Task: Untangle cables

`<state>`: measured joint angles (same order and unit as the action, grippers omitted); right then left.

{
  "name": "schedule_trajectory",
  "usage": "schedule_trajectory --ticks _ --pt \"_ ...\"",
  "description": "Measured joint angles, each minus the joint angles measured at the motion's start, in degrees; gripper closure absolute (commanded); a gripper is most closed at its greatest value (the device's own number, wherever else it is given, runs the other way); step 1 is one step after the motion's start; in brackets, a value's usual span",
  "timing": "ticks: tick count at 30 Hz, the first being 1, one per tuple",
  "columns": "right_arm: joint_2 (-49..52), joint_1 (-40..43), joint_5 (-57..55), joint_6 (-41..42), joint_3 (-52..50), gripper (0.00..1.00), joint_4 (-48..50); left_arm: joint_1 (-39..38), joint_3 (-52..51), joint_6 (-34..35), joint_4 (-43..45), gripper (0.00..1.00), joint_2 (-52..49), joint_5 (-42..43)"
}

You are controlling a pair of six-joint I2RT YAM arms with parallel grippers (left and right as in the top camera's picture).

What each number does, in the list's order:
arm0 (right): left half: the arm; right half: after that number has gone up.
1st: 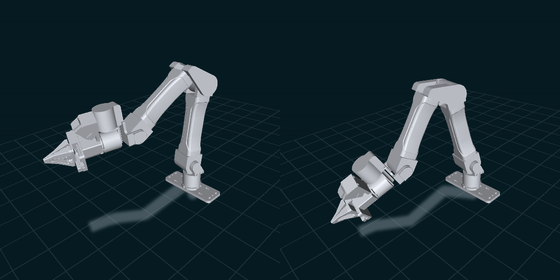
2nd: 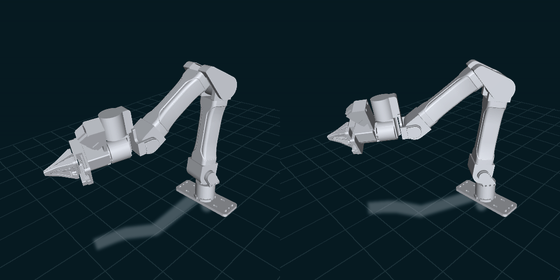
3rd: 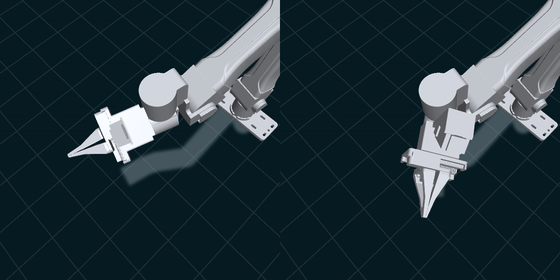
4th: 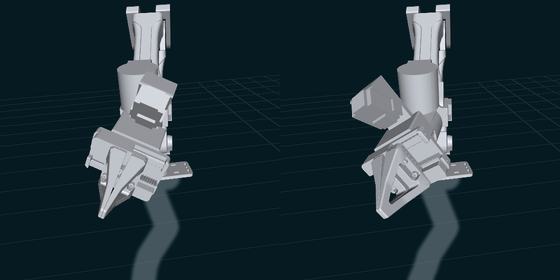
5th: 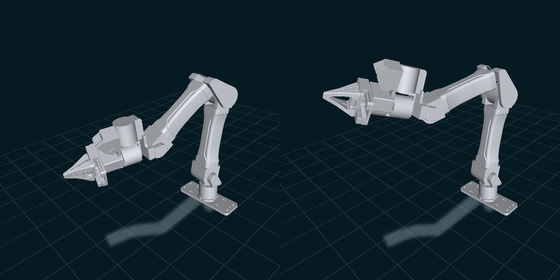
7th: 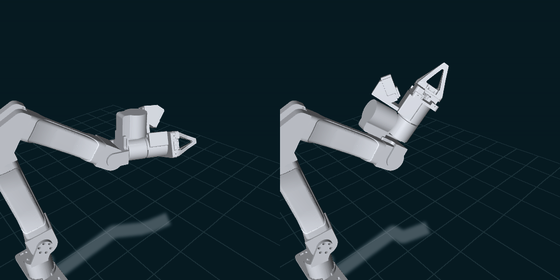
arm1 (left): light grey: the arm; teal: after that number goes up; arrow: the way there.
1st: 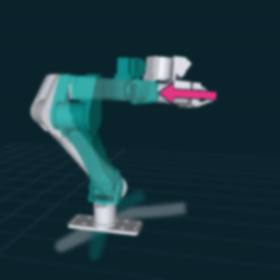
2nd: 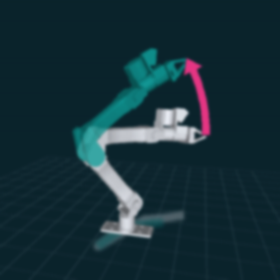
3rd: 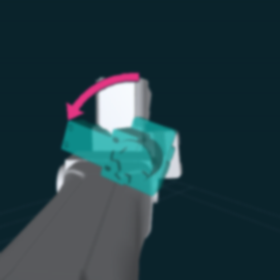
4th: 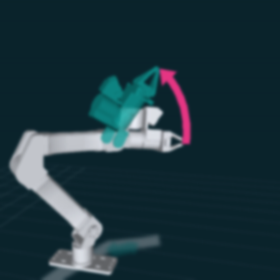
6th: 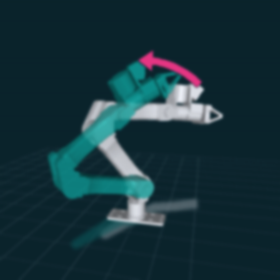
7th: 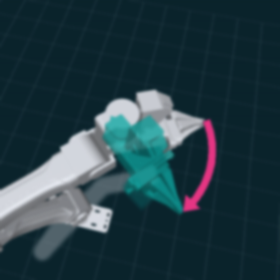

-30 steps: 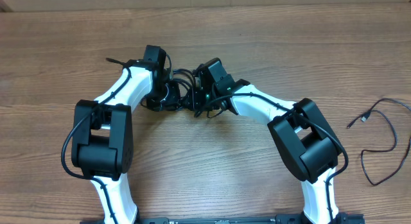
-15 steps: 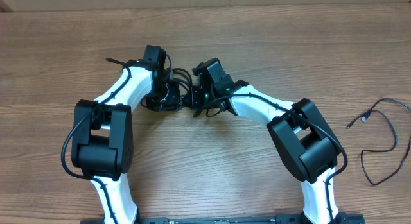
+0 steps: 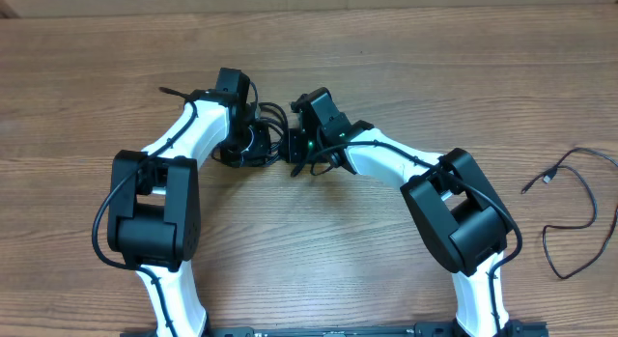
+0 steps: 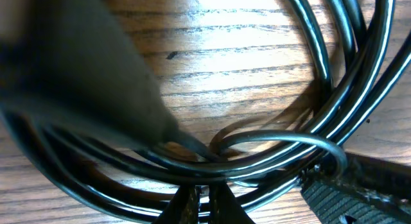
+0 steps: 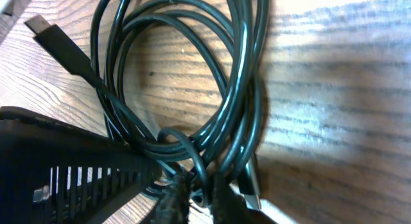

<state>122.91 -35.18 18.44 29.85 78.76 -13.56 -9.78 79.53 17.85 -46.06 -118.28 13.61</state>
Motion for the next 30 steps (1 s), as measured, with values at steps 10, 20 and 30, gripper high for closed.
schedule_trajectory --ticks 10,20,30 --pt "0.4 -0.2 -1.2 -1.0 0.0 0.86 1.5 0.0 0.0 0.0 0.1 0.91 0.0 0.0" --pt "1.4 1.5 5.6 -2.5 0.0 0.96 1.7 0.0 0.0 0.0 0.0 0.96 0.0 -0.4" --pt "1.4 14.1 39.4 -3.1 0.0 0.96 -0.6 1.7 3.5 0.0 -2.6 0.96 0.0 -1.9"
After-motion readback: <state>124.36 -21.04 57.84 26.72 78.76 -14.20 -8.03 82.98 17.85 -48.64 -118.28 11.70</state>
